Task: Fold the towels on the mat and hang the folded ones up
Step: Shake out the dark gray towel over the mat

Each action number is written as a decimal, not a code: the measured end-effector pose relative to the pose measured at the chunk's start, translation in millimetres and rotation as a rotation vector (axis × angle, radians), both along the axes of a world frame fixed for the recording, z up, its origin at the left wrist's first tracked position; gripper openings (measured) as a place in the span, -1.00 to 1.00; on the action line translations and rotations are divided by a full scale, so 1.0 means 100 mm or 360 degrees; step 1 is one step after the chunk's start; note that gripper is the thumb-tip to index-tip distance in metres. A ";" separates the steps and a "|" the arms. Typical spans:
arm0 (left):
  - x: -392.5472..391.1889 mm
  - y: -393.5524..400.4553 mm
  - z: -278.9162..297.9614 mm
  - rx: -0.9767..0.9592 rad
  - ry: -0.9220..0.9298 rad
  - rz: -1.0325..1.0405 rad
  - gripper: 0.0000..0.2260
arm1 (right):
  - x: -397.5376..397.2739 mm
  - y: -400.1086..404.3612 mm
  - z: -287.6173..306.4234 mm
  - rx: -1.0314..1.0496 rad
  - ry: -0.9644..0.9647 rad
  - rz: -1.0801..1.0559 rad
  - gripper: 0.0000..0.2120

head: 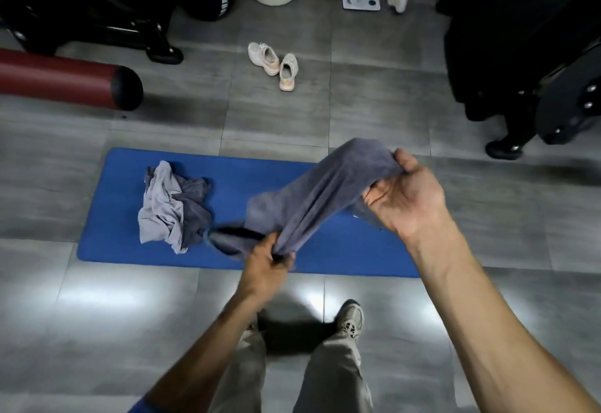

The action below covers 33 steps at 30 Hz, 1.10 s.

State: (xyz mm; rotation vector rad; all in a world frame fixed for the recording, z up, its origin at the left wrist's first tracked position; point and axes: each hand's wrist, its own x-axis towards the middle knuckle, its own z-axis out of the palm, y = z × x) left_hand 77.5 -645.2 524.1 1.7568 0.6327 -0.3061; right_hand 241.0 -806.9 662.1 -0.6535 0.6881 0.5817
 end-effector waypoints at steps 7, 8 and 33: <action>0.08 -0.38 0.31 0.0211 -0.0192 0.0000 -0.74 | 0.23 -0.99 -0.08 -0.0329 -0.0018 0.0179 -0.72; 0.06 -0.42 0.36 0.0290 -0.0230 -0.0024 -0.74 | 0.23 -1.12 -0.12 -0.0382 -0.0029 0.0220 -0.73; 0.40 -1.53 -0.18 -0.0042 -0.0628 -0.0144 -0.86 | -0.90 -1.59 -1.62 -0.0575 -0.0008 0.0508 -0.89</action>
